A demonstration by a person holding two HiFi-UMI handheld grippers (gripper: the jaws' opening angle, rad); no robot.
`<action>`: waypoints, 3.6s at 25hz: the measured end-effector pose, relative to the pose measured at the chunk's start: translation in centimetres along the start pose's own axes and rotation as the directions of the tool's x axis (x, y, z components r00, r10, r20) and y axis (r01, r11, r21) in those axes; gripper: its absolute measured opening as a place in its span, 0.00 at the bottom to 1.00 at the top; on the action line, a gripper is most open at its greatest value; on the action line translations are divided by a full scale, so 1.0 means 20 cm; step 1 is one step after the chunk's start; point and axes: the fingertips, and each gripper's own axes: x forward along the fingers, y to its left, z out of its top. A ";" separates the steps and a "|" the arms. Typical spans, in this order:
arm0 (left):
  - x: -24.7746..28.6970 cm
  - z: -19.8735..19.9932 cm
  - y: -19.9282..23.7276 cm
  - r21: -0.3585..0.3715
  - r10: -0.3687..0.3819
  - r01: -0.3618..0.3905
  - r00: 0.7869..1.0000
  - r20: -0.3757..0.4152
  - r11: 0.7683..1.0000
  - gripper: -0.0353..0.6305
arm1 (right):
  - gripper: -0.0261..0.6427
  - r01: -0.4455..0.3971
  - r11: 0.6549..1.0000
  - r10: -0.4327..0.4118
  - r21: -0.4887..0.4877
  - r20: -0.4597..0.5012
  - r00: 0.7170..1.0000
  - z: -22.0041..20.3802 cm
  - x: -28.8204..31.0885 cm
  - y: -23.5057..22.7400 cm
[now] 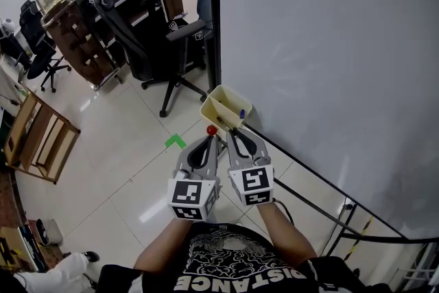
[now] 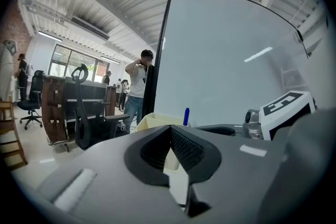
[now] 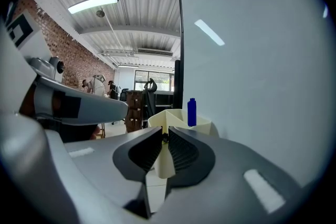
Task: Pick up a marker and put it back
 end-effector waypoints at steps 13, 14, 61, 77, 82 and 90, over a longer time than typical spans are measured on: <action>-0.03 0.00 -0.02 -0.002 0.002 -0.002 1.000 0.009 1.000 0.06 | 0.09 0.003 1.000 -0.003 0.000 0.040 0.999 0.08 -0.06 0.00; -0.03 0.00 -0.02 -0.002 0.004 -0.004 1.000 0.010 1.000 0.06 | 0.08 0.002 1.000 -0.002 0.000 0.043 0.999 0.08 -0.07 0.01; -0.23 0.06 -0.35 0.030 0.031 -0.034 0.996 0.089 0.999 0.06 | 0.08 -0.042 0.999 0.046 -0.025 0.185 0.982 0.31 -0.59 0.00; -0.22 0.05 -0.24 0.006 0.052 -0.053 0.995 0.081 0.999 0.06 | 0.08 -0.048 0.998 0.053 -0.032 0.200 0.978 0.35 -0.51 0.03; -0.22 0.07 -0.20 0.004 0.051 -0.051 0.996 0.077 0.999 0.06 | 0.08 -0.039 0.998 0.046 -0.040 0.197 0.979 0.36 -0.46 0.04; -0.19 0.06 -0.13 0.003 0.047 -0.047 0.996 0.070 0.999 0.06 | 0.08 -0.021 0.999 0.028 -0.042 0.167 0.986 0.31 -0.36 0.04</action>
